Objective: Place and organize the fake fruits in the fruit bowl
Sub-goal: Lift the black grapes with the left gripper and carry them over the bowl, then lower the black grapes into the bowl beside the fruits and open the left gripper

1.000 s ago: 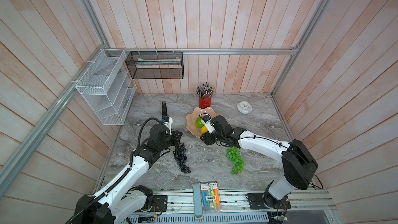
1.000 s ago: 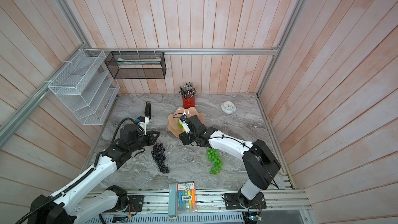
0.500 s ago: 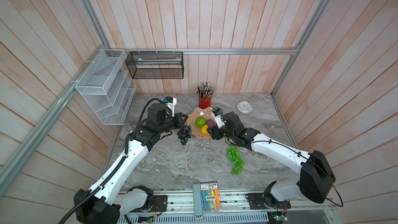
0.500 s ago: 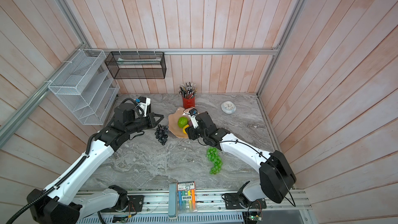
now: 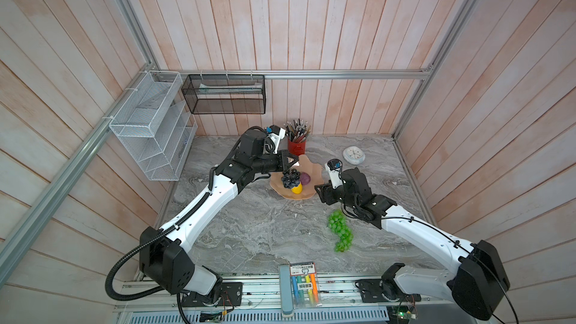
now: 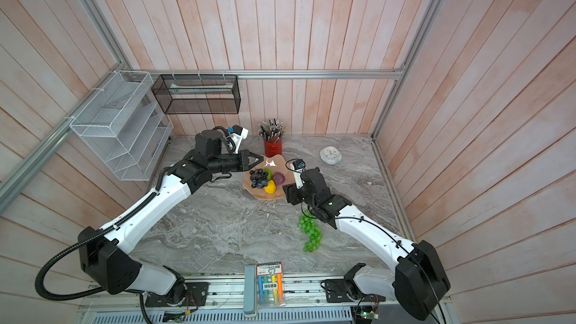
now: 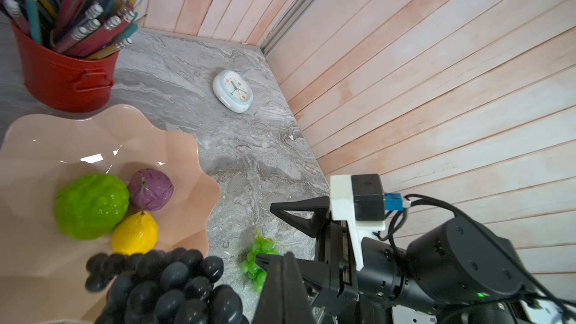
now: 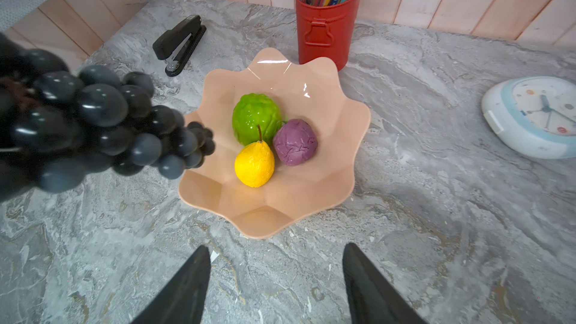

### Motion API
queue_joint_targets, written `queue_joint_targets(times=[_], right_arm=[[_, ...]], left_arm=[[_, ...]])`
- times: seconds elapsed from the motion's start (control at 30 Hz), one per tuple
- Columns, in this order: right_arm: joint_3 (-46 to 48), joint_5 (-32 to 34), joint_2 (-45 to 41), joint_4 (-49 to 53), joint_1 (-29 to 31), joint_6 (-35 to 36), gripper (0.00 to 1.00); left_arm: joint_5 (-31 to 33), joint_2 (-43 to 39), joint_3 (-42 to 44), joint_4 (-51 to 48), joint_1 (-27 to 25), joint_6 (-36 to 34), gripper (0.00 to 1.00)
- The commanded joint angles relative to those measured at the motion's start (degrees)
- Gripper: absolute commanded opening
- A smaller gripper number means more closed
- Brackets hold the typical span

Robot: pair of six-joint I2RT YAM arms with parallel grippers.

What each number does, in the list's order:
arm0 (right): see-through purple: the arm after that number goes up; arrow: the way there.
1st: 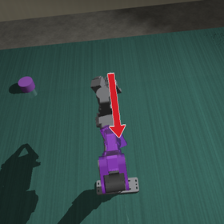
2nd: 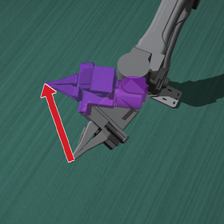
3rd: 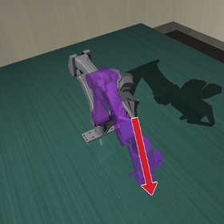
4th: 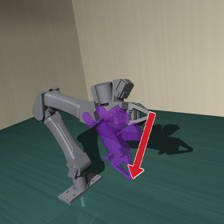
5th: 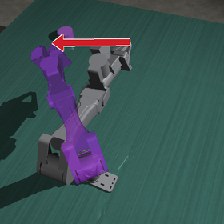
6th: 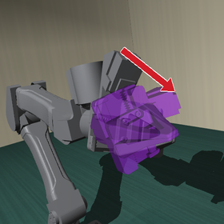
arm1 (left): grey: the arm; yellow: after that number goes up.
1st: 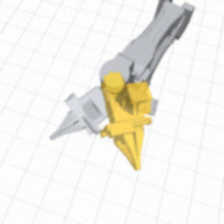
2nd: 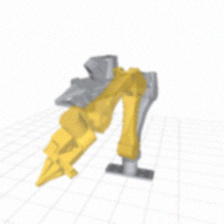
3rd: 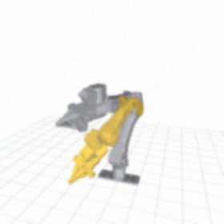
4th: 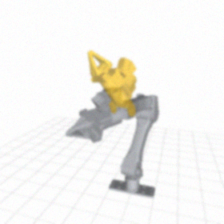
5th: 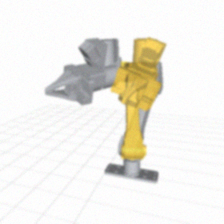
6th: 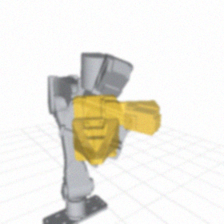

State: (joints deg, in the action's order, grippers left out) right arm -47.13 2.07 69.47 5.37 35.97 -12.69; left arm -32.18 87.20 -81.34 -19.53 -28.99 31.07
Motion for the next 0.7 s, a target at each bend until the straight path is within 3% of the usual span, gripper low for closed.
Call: queue_joint_targets(times=[0.0,0.2,0.67], right_arm=[[1.23,0.99,-1.86,0.32,-1.48,-0.94,0.67],[2.00,0.51,-2.76,0.46,-2.49,-0.93,0.68],[3.37,0.29,-3.59,0.51,-2.84,-1.29,0.67]], left_arm=[[-3.72,3.49,-5.12,3.87,-0.45,-1.25,0.00],[-5.00,9.64,-10.50,3.45,-0.54,-2.08,0.00],[-7.05,13.27,-8.63,8.40,-1.68,0.00,0.00]])
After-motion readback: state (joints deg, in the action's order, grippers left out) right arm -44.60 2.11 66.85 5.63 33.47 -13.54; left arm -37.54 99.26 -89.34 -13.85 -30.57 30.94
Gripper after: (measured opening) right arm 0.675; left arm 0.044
